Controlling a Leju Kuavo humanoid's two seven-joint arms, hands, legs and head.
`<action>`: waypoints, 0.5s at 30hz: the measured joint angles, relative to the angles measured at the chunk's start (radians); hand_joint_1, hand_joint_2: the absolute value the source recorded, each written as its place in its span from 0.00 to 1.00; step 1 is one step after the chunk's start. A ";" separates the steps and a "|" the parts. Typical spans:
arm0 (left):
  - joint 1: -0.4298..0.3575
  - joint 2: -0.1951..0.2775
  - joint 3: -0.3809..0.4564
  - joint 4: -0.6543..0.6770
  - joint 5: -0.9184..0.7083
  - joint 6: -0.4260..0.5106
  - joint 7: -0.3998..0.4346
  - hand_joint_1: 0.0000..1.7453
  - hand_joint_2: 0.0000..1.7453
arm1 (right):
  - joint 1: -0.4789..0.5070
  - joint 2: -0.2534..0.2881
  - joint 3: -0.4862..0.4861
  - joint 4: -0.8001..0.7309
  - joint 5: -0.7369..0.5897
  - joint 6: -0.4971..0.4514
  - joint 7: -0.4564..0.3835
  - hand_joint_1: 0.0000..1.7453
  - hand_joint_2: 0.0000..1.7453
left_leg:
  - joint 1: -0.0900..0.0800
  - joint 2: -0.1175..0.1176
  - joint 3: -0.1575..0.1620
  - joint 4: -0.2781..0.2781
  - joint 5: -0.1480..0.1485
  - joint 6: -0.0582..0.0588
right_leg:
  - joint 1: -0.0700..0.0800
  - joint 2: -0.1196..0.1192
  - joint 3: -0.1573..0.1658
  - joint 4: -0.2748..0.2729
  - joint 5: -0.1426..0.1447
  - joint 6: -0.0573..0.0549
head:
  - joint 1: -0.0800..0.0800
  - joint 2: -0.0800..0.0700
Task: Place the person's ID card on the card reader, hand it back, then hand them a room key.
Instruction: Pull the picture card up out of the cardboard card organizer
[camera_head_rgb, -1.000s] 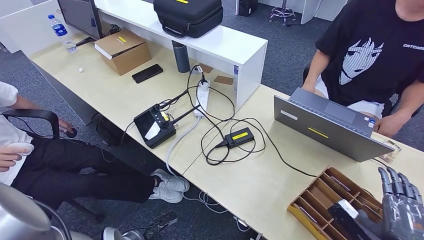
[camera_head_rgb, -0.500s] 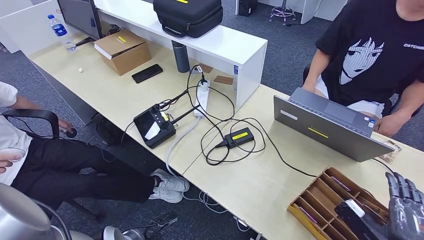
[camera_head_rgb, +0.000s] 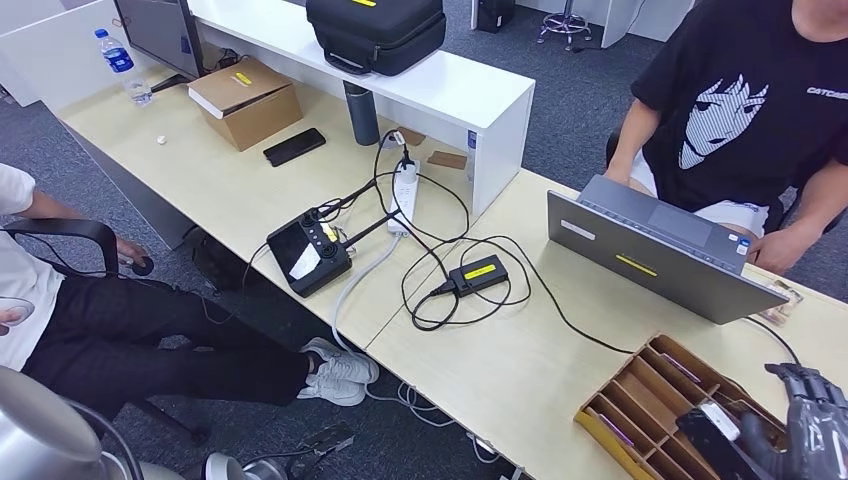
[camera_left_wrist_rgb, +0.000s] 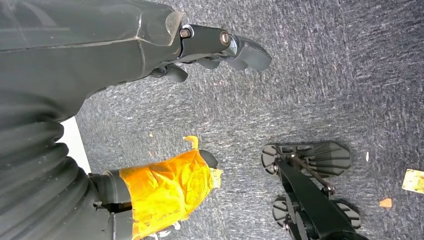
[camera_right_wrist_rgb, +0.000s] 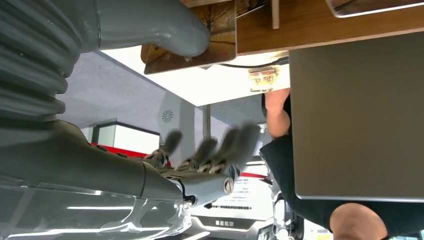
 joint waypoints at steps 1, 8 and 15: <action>0.000 0.000 0.000 0.000 0.000 0.000 0.000 0.00 1.00 | 0.003 -0.001 -0.001 -0.006 -0.003 0.000 -0.002 0.98 1.00 | 0.000 0.000 0.000 0.000 0.000 0.000 | 0.000 0.000 0.000 0.000 0.000 0.000 | 0.000 0.000; 0.003 0.004 0.000 0.000 0.001 0.000 -0.001 0.00 1.00 | 0.017 -0.007 -0.003 -0.024 -0.007 0.001 -0.004 0.95 1.00 | 0.000 0.000 0.000 0.000 0.000 0.000 | 0.000 0.000 0.000 0.000 0.000 0.000 | 0.000 0.000; 0.004 0.004 0.000 0.000 0.005 0.000 -0.001 0.00 1.00 | 0.036 -0.014 -0.016 -0.024 -0.013 0.000 -0.008 0.91 1.00 | 0.000 0.000 0.000 0.000 0.000 0.000 | 0.000 0.000 0.000 0.000 0.000 0.000 | 0.000 0.000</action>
